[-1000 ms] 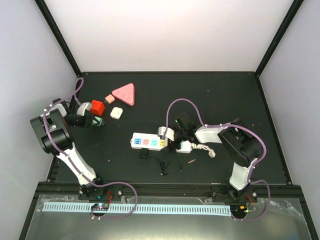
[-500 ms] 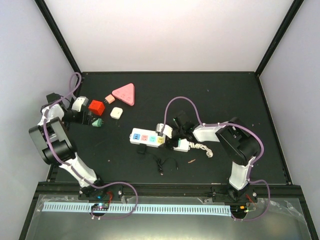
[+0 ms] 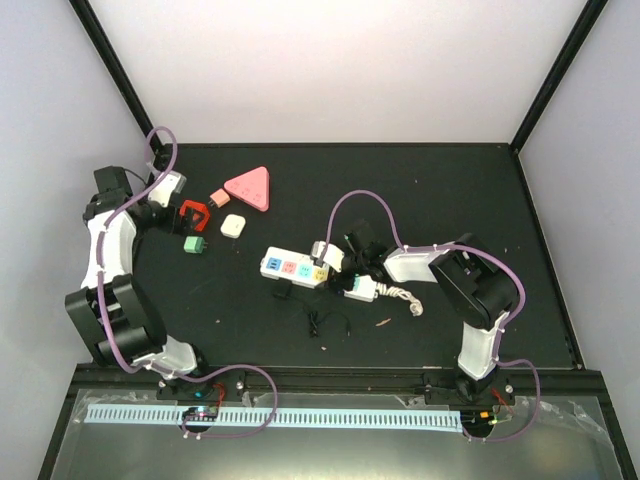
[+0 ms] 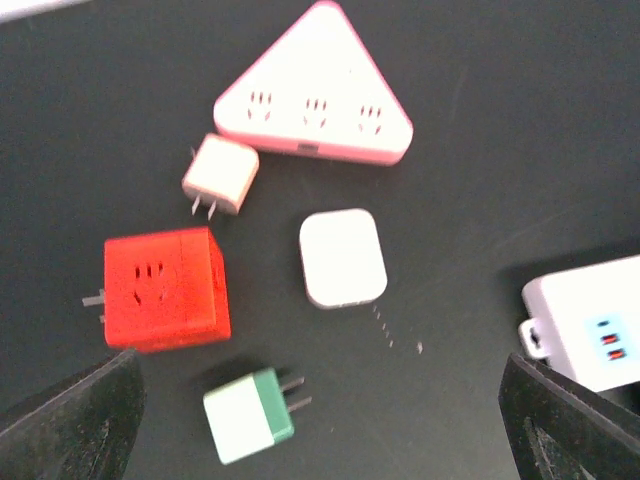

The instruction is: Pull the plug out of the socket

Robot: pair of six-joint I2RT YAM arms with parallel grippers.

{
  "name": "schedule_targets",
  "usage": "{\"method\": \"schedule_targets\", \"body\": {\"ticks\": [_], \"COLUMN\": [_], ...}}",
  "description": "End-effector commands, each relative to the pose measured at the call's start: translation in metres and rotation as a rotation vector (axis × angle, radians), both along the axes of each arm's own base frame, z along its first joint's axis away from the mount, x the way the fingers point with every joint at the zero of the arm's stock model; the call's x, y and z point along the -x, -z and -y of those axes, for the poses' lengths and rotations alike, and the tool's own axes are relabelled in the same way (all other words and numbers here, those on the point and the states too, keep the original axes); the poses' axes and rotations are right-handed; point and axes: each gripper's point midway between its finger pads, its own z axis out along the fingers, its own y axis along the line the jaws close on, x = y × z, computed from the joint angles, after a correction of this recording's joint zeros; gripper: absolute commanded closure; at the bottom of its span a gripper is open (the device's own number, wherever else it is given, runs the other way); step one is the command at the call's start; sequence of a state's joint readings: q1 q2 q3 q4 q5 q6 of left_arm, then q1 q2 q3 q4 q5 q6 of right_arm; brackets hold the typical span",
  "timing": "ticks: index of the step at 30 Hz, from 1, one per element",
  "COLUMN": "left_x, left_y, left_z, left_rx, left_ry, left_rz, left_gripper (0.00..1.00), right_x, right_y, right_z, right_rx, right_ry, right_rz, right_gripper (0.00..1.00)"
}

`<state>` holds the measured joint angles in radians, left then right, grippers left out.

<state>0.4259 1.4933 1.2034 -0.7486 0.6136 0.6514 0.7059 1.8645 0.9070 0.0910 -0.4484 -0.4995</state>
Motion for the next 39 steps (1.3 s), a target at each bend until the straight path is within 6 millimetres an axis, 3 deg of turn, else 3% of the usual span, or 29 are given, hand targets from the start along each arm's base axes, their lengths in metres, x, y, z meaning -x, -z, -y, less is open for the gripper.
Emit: {"method": "schedule_targets", "body": {"ticks": [1,3,6,10,18,22,26,31,39], "left_x": [-0.006,-0.007,-0.009,-0.009,0.021,0.04,0.059,0.069,0.073], "left_y": [-0.066,-0.079,-0.083,-0.07,0.007,0.049,0.086,0.11,0.127], "left_z": [0.021,0.026,0.033,0.051,0.131,0.158,0.177,0.192,0.213], "left_rx": [0.086,0.072,0.021,-0.026,-0.08,-0.083,-0.113,-0.156,-0.174], "left_ry": [0.063,0.096,0.118,0.126,0.272,0.299,0.349,0.368,0.408], "left_rz": [0.178,0.215,0.217,0.203,0.032,-0.069,-0.17,-0.246,-0.279], "left_gripper": [0.01,0.01,0.01,0.01,0.01,0.02,0.1,0.22,0.35], "right_x": [-0.005,-0.006,-0.01,-0.015,-0.022,-0.023,-0.023,-0.023,-0.024], "right_y": [0.026,0.026,0.026,0.028,0.034,0.035,0.038,0.039,0.04], "right_z": [0.016,0.016,0.017,0.019,0.022,0.022,0.023,0.023,0.024], "right_rx": [0.094,0.096,0.101,0.111,0.124,0.128,0.137,0.142,0.148], "right_ry": [0.094,0.099,0.121,0.155,0.217,0.226,0.231,0.232,0.232], "right_rz": [-0.042,-0.039,-0.031,-0.031,-0.047,-0.052,-0.063,-0.065,-0.064], "right_gripper": [0.92,0.92,0.92,0.93,0.95,0.95,0.96,0.96,0.96]}}
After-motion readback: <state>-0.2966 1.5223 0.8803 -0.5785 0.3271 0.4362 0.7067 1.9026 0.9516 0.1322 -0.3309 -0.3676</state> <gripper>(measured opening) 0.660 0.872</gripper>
